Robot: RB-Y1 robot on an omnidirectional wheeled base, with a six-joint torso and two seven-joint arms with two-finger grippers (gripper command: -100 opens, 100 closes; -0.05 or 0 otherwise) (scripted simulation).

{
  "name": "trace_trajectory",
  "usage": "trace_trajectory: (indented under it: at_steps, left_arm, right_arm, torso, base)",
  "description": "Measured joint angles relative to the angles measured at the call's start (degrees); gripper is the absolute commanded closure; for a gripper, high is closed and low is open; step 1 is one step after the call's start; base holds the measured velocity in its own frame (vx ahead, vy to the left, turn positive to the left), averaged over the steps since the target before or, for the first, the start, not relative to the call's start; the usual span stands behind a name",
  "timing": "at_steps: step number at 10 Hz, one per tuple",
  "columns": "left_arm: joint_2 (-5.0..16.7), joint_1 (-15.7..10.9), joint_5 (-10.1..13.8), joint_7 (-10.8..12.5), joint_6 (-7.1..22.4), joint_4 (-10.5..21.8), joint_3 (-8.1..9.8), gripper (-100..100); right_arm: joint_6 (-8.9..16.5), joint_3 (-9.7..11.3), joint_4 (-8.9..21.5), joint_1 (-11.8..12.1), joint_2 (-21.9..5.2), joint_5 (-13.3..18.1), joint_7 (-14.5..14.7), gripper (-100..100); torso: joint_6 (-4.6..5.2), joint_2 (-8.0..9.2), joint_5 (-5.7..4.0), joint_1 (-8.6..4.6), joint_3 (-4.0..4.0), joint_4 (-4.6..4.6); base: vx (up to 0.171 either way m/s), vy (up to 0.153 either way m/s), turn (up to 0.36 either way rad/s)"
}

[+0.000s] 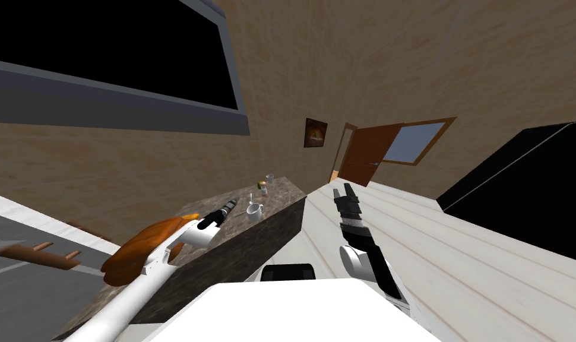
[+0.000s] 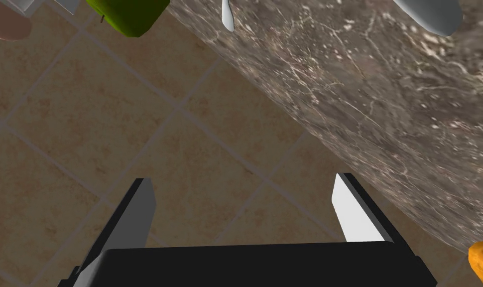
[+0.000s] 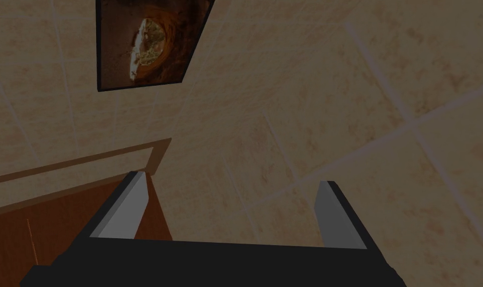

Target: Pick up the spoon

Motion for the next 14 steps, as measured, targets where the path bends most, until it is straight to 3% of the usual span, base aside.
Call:
trace_trajectory:
  at_steps: [6, 9, 14]
  left_arm:
    - [6.67, -2.38, 3.92, 0.54, 9.36, 6.53, -2.63, -100]
    - [8.28, -3.49, 4.67, 0.94, 13.64, 8.90, -4.29, -100]
    - [12.59, -4.22, 8.61, 1.29, 19.20, 14.28, -6.91, -100]
  right_arm:
    - [0.00, 0.00, 0.00, 0.00, 0.00, 0.00, 0.00, 0]
    - [0.00, 0.00, 0.00, 0.00, 0.00, 0.00, 0.00, 0]
    - [0.00, 0.00, 0.00, 0.01, 0.00, 0.00, 0.00, 0]
  torso:
    - [0.03, -0.19, -0.02, -0.12, -0.11, -0.04]
    - [0.02, -0.09, 0.00, -0.03, -0.06, -0.02]
    - [-0.02, -0.13, 0.00, -0.04, -0.08, -0.03]
  base:
    - [0.055, -0.044, -0.181]
    - [0.060, -0.031, -0.165]
    - [0.065, -0.026, -0.121]
